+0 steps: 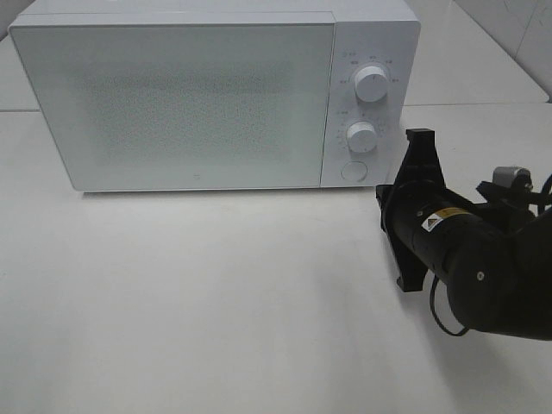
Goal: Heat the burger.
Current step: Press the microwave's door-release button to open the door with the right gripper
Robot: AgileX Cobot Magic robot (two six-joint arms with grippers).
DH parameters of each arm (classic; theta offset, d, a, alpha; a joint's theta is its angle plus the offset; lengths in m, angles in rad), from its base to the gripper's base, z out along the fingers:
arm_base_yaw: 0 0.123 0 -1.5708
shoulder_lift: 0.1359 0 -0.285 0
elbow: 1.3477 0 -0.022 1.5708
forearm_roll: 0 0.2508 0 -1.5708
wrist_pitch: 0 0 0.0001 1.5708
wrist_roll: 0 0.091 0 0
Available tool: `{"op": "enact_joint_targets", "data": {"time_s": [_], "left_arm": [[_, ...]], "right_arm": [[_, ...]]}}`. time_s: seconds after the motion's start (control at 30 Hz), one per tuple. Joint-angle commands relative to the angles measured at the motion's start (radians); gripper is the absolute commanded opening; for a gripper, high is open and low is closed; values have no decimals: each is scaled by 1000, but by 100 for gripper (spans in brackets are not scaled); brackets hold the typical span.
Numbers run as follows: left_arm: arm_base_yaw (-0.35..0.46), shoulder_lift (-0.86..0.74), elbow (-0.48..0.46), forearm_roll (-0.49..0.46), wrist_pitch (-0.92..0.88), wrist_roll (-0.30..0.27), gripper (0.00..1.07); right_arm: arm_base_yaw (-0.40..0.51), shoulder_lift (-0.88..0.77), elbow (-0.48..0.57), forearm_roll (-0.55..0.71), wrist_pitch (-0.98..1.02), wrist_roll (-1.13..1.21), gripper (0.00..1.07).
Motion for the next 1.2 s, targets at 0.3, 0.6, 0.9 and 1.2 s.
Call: {"op": "enact_joint_targets", "data": {"time_s": [0.3, 0.6, 0.9, 1.2], "left_arm": [[3, -15, 4, -3, -14, -1, 99], [3, -15, 4, -3, -14, -1, 99], [3, -15, 4, -3, -14, -1, 99], [3, -15, 4, -3, -14, -1, 99]], "right_arm": [[-14, 124, -131, 1, -12, 13, 0], [-71, 183, -231, -11, 39, -9, 0], [-82, 242, -294, -13, 62, -24, 0], [-105, 282, -343, -8, 68, -36, 0]]}}
